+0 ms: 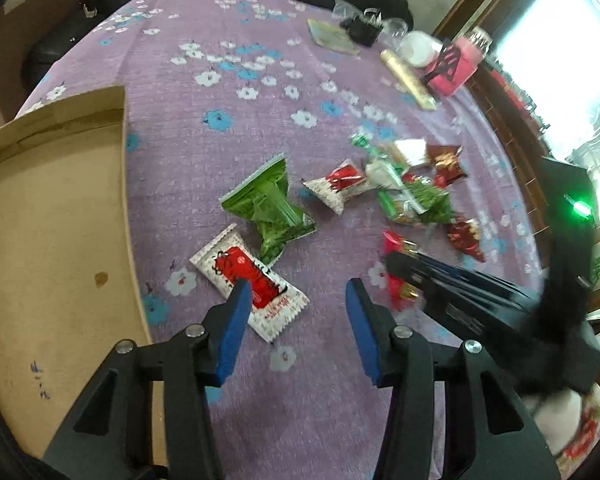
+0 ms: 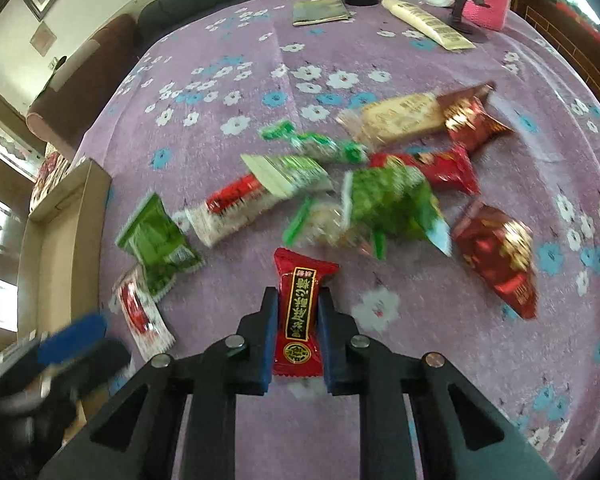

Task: Organize snacks
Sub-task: 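Grasp the red candy bar with the right gripper, then grasp the white-and-red packet with the left gripper while the right gripper holds the red bar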

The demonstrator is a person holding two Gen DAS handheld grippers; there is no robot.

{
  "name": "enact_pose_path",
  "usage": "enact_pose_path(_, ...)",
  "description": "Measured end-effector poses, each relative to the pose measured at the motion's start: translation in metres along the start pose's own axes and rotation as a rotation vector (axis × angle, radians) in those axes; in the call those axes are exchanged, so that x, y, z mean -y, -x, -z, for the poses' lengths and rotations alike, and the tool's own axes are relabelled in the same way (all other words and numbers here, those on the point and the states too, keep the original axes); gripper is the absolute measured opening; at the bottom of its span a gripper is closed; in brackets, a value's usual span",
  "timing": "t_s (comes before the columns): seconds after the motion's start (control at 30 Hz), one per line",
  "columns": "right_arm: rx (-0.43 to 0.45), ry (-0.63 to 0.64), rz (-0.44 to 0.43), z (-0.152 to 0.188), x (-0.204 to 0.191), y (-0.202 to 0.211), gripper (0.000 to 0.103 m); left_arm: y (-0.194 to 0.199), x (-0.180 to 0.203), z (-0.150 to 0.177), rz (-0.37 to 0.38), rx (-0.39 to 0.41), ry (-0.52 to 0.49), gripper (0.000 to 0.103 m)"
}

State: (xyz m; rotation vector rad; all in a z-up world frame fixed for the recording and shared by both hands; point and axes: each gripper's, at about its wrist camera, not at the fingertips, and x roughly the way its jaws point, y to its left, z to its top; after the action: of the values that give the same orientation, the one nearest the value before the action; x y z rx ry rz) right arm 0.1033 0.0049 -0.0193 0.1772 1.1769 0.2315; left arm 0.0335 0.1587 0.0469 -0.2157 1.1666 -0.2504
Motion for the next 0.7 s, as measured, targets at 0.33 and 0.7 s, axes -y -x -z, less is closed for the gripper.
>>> enact_pose_path(0.33,0.009,-0.016,-0.045,0.016,0.019,0.017,0.017,-0.025,0.003,0.009,0.007,-0.081,-0.032,0.011)
enact_pose_path(0.7,-0.007,-0.034,-0.107,0.025,0.035,0.019,0.017,-0.029,0.002,-0.004,-0.018,-0.032,0.085,0.026)
